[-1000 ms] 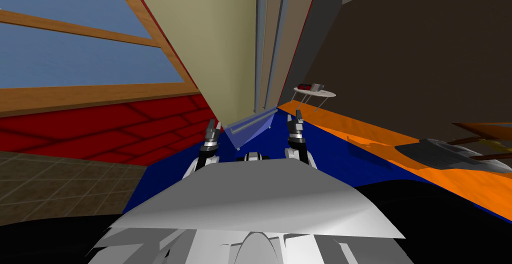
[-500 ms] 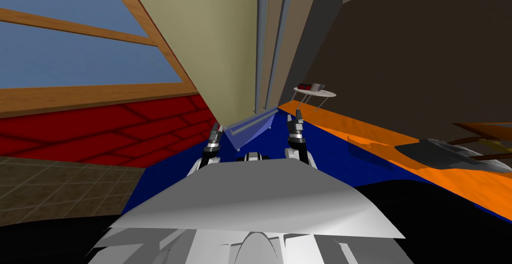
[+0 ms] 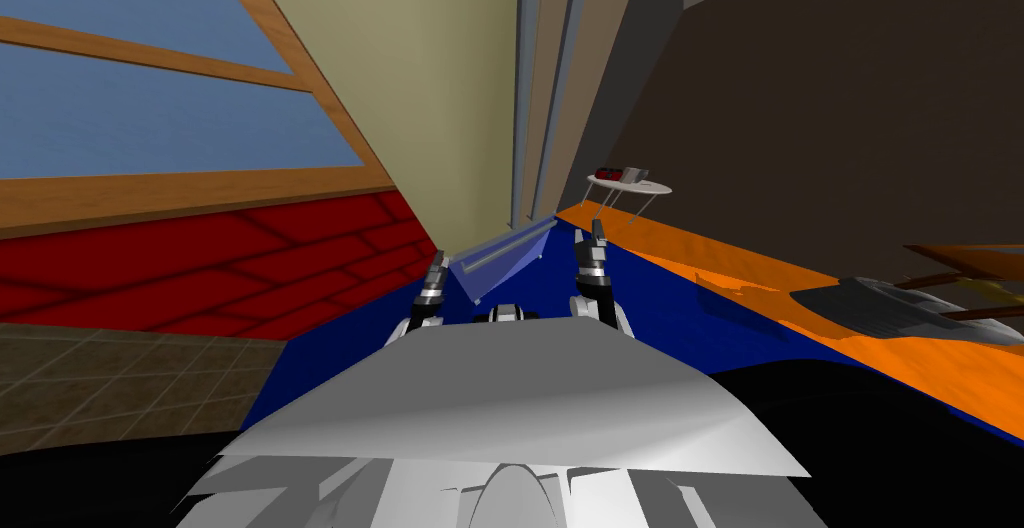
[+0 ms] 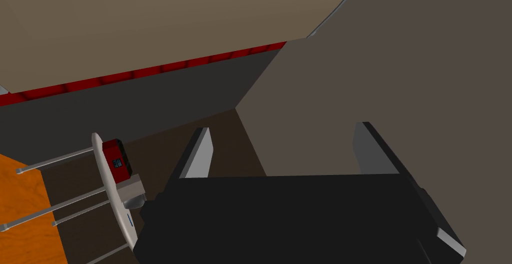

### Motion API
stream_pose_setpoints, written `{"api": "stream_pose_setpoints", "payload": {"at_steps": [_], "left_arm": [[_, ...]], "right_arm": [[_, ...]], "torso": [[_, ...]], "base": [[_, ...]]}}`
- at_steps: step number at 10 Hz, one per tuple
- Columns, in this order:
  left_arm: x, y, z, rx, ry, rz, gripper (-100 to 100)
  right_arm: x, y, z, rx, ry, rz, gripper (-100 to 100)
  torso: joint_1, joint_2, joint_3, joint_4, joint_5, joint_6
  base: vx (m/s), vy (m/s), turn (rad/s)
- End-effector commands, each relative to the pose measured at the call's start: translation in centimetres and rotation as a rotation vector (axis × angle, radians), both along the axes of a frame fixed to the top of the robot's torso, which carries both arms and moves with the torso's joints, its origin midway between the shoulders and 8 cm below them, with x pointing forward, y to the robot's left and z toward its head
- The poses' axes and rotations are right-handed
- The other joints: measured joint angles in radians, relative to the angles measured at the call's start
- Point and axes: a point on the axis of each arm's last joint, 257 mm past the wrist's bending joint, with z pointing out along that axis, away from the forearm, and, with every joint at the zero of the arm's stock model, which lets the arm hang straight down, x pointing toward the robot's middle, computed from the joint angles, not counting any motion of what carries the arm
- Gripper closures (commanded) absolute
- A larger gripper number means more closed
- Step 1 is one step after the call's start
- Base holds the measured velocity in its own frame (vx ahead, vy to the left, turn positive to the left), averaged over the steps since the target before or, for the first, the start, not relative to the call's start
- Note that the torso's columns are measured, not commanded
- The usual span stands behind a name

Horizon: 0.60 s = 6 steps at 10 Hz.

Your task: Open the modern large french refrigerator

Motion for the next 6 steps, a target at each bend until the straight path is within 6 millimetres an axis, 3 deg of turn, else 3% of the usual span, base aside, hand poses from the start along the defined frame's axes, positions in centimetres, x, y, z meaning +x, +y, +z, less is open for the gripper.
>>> {"api": "stream_pose_setpoints", "payload": {"at_steps": [1, 6], "left_arm": [[0.0, 0.2, -2.9, 0.021, 0.046, 0.008, -100], [-0.1, 0.4, -7.2, 0.035, 0.12, 0.02, -100]], "right_arm": [[0.0, 0.0, 0.0, 0.0, 0.0, 0.0, 0], [0.0, 0.0, 0.0, 0.0, 0.0, 0.0, 0]], "torso": [[0.0, 0.001, 0.001, 0.0, 0.0, 0.0], [0.0, 0.001, 0.001, 0.0, 0.0, 0.0]], "base": [[0.055, 0.024, -0.016], [0.031, 0.02, -0.009]]}}
